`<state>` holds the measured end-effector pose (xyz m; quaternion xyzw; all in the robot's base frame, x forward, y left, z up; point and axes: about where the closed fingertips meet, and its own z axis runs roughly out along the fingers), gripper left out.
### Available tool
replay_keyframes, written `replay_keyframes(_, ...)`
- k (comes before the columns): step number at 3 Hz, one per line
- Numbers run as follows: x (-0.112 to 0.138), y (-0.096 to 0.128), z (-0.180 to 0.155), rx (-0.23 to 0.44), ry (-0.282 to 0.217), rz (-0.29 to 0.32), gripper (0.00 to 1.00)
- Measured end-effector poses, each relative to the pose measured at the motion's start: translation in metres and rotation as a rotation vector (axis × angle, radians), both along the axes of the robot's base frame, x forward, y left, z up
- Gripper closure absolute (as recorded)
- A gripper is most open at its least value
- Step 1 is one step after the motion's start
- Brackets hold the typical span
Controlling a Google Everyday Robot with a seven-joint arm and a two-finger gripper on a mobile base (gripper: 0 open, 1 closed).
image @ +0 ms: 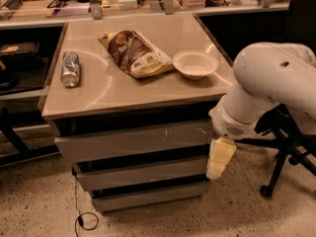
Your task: Open top drawer
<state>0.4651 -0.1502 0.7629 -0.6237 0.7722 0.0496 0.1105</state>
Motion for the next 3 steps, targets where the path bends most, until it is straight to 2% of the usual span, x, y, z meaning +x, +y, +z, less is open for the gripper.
replay_keyframes(2, 0.025, 0.018, -0.045, 0.020, 0.020, 0.021, 0.00)
replay_keyframes(3, 0.040, 0.021, -0.057, 0.022, 0.011, 0.027, 0.00)
